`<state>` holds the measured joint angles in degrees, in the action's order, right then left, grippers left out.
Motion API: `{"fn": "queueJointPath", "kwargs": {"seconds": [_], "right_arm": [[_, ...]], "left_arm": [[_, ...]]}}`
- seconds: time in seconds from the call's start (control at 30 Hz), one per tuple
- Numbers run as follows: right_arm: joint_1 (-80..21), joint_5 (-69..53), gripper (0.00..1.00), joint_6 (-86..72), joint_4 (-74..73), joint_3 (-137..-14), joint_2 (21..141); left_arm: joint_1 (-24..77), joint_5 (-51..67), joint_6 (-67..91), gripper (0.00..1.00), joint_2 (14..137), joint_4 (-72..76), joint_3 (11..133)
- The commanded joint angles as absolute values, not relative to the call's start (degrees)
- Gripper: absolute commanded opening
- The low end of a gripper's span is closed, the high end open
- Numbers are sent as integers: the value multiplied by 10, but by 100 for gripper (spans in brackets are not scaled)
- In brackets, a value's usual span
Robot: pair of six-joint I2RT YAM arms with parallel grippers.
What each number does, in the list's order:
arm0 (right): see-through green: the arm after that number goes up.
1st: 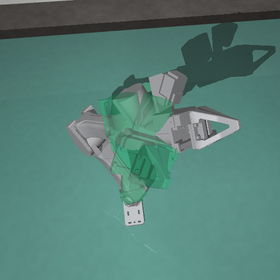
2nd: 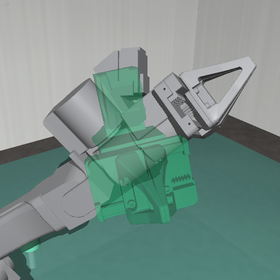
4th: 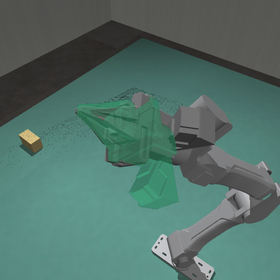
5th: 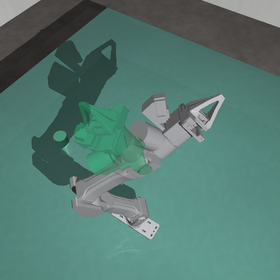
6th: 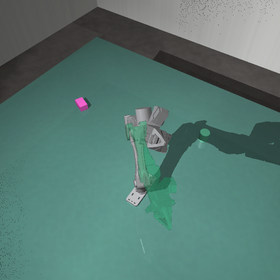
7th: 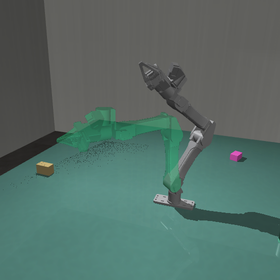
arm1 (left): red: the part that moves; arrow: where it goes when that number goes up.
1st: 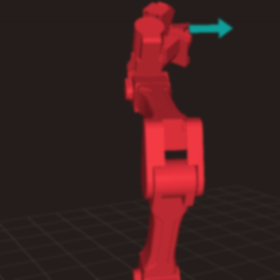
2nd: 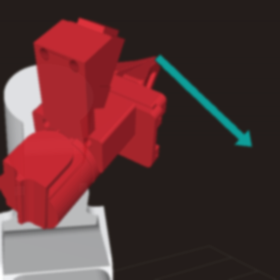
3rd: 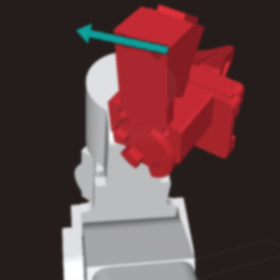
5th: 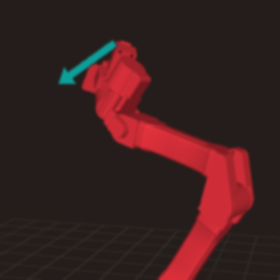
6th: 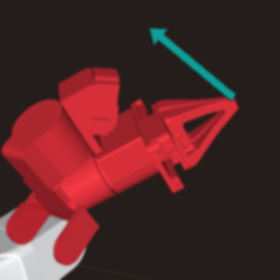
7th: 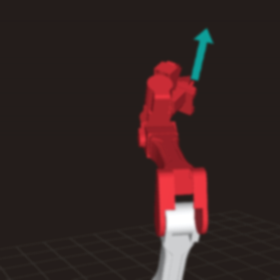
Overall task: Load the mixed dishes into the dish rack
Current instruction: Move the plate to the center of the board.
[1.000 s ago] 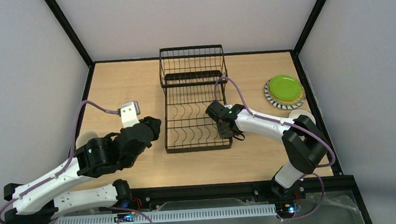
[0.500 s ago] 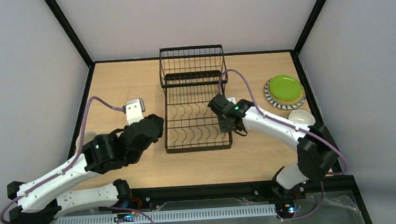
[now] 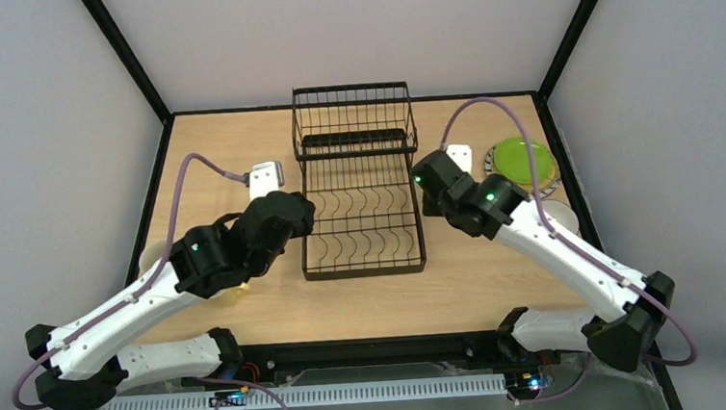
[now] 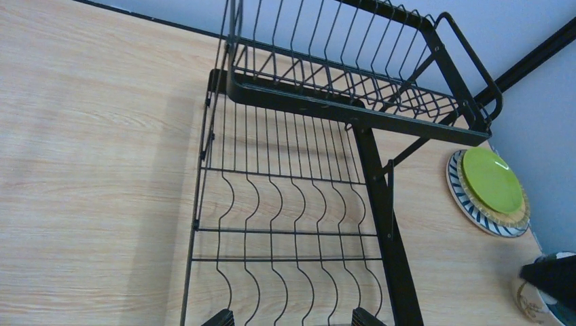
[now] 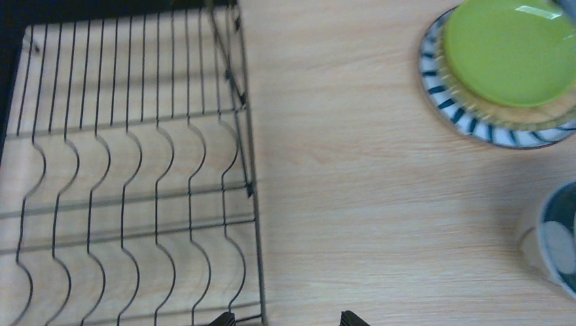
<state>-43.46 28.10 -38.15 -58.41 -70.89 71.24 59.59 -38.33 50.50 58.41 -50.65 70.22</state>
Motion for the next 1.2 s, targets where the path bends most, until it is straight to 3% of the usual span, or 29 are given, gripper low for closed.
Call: {"fn": "queueJointPath", "kwargs": {"seconds": [0.0, 0.17, 0.3, 0.47, 0.77, 0.93, 1.17], "right_arm": [[-435, 389, 89, -454, -649, -743, 677], [-378, 427, 89, -472, -638, -742, 657], [-307, 378, 89, -430, -572, -728, 655], [-295, 343, 89, -417, -559, -767, 679], [-295, 242, 91, -373, -507, -880, 739], [-295, 203, 95, -380, -504, -947, 785], [-295, 189, 99, -383, -496, -1020, 812]], "left_arm": [[581, -337, 469, 99, 604, -491, 722], [560, -290, 455, 99, 614, -479, 719], [549, -240, 443, 99, 623, -469, 721], [546, -205, 435, 99, 636, -474, 761], [488, -230, 459, 99, 638, -479, 766], [417, -264, 477, 99, 629, -457, 704], [404, -347, 501, 99, 640, -403, 585]]}}
